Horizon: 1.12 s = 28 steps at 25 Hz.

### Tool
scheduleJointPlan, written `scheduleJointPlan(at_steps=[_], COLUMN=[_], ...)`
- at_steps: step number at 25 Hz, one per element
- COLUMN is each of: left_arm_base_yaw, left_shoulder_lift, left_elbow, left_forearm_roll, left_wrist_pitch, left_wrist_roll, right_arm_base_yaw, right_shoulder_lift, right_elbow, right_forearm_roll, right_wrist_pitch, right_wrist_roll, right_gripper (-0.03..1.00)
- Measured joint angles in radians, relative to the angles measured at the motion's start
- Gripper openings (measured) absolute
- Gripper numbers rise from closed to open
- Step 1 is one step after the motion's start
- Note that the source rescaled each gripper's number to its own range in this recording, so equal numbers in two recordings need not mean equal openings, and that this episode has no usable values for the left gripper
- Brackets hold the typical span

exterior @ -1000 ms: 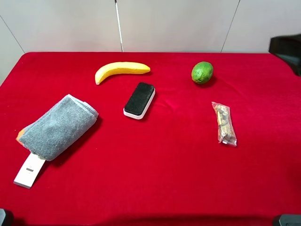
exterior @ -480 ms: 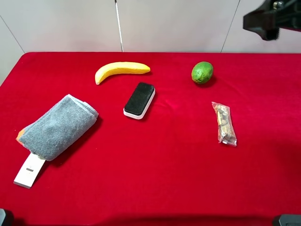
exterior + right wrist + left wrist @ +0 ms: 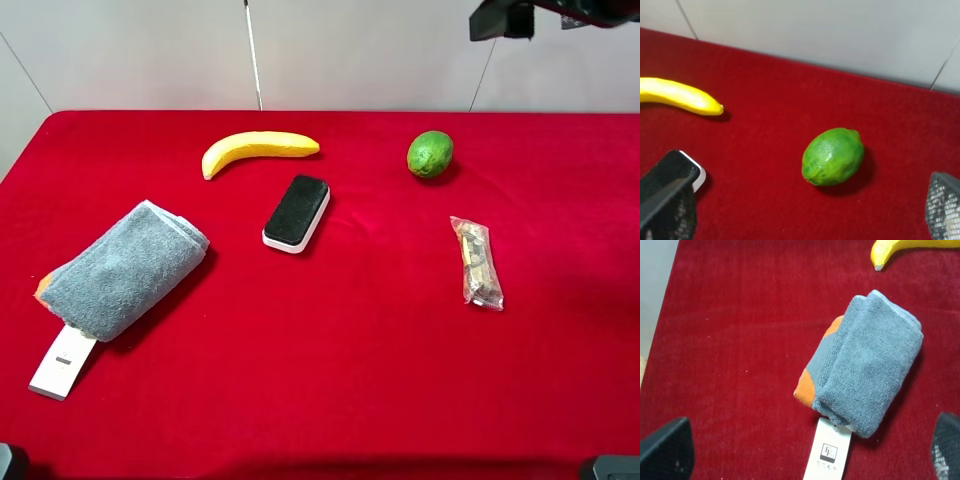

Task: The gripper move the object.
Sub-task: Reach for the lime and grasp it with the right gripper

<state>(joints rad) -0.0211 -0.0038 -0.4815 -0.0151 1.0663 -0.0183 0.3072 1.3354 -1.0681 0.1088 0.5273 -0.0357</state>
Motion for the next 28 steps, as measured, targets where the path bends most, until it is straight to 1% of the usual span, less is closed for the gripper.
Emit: scheduleJointPlan(at_steps=[9, 15, 21, 28], left_arm_base_yaw=[0.0, 0.0, 0.0, 0.0], left_shoulder_lift=[0.0, 0.0, 0.0, 0.0], left_elbow=[0.0, 0.0, 0.0, 0.0], left_forearm_roll=[0.0, 0.0, 0.0, 0.0], left_wrist_pitch=[0.0, 0.0, 0.0, 0.0], left_wrist_roll=[0.0, 0.0, 0.0, 0.0], right_arm_base_yaw=[0.0, 0.0, 0.0, 0.0], right_shoulder_lift=[0.196, 0.328, 0.455, 0.602], right_elbow=[-0.2, -0.316, -0.441, -0.572], right_forearm_roll=[0.031, 0.037, 0.037, 0.037], right_wrist_pitch=[0.148, 0.221, 0.262, 0.374], right_wrist_roll=[-0.001, -0.001, -0.001, 0.015], right_gripper=[1.0, 1.0, 1.0, 1.0])
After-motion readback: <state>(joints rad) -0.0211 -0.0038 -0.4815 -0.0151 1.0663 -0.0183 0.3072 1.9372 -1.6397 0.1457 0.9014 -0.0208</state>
